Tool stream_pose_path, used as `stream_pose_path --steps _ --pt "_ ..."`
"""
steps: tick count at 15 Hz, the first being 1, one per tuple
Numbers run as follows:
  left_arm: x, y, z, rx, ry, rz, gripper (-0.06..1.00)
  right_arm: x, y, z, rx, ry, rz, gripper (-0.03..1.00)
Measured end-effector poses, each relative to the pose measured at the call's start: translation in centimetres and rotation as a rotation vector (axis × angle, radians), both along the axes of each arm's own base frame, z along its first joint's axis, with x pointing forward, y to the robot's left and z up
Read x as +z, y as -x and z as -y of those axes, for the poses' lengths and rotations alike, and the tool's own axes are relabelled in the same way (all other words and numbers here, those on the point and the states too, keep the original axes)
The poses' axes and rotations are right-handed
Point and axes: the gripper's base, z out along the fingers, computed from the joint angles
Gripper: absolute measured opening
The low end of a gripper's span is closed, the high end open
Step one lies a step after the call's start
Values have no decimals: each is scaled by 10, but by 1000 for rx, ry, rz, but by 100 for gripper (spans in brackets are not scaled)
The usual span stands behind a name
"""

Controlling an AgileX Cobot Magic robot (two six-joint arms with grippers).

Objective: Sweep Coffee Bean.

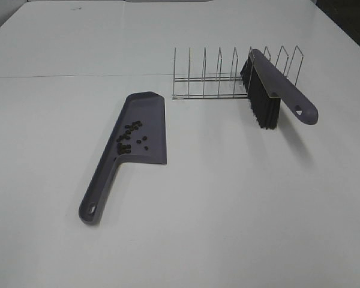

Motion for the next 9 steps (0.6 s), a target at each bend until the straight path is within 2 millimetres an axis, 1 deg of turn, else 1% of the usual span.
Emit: stream_pose_path --steps 9 --pt "0 0 0 0 0 0 67 0 0 0 0 0 1 71"
